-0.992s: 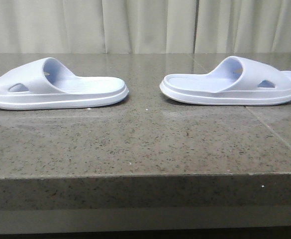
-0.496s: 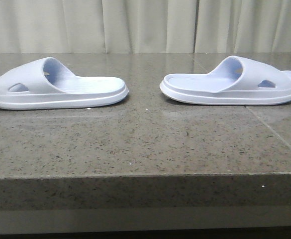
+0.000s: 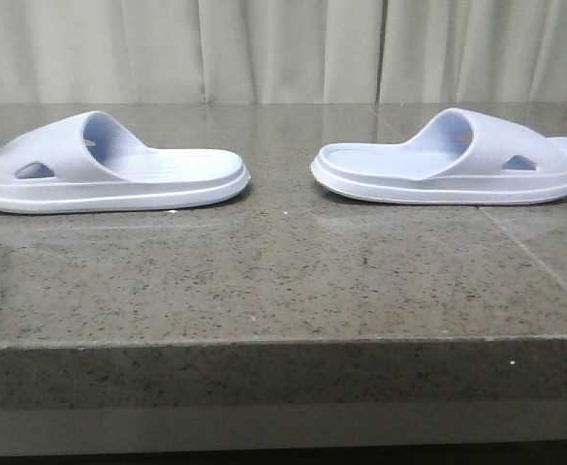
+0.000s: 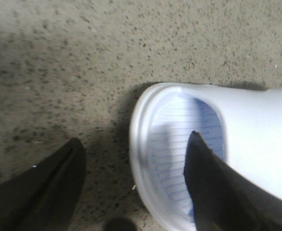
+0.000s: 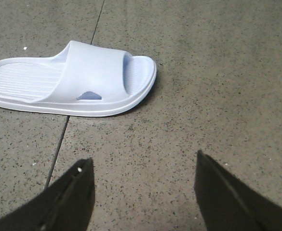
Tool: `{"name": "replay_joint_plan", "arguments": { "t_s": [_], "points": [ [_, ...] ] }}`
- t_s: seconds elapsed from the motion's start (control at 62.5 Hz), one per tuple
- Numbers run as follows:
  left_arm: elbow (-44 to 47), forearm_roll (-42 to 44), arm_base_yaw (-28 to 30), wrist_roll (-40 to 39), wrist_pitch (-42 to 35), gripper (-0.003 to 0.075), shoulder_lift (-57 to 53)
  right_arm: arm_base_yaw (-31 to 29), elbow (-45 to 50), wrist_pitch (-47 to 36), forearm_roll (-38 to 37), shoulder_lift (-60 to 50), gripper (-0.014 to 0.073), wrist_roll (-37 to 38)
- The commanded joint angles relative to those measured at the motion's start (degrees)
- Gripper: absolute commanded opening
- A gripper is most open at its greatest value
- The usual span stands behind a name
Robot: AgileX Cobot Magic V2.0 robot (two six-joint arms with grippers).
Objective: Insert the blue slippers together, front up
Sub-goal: 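Lower the left gripper and grasp the heel of the nearer-left slipper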
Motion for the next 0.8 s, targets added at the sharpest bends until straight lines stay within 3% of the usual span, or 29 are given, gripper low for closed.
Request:
{"name": "replay_joint_plan", "arguments": {
  "t_s": [0.0,0.352,0.72,0.784],
  "points": [
    [-1.8,-2.9,-1.1,0.1,0.3,0.0397,-1.2,-0.1,-2.0,-3.8,-0.4,0.5,0.0476,-0.4],
    [-1.8,-3.8,-4.3,0.2,1.4,0.0291,2.8,-0.1,-2.0,-3.8,-0.4,0.5,0.0476,-0.4],
    [-1.8,-4.4,-4.3,1.7,2.5,-0.002,2.8,-0.1,-2.0,-3.8,-0.4,0.5,0.0476,-0.4],
    [-1.8,-5.2,-4.3,2.5,3.4,-0.002,2.8,-0.1,-2.0,-3.8,-0.4,0.5,0.0476,-0.4]
  ]
}}
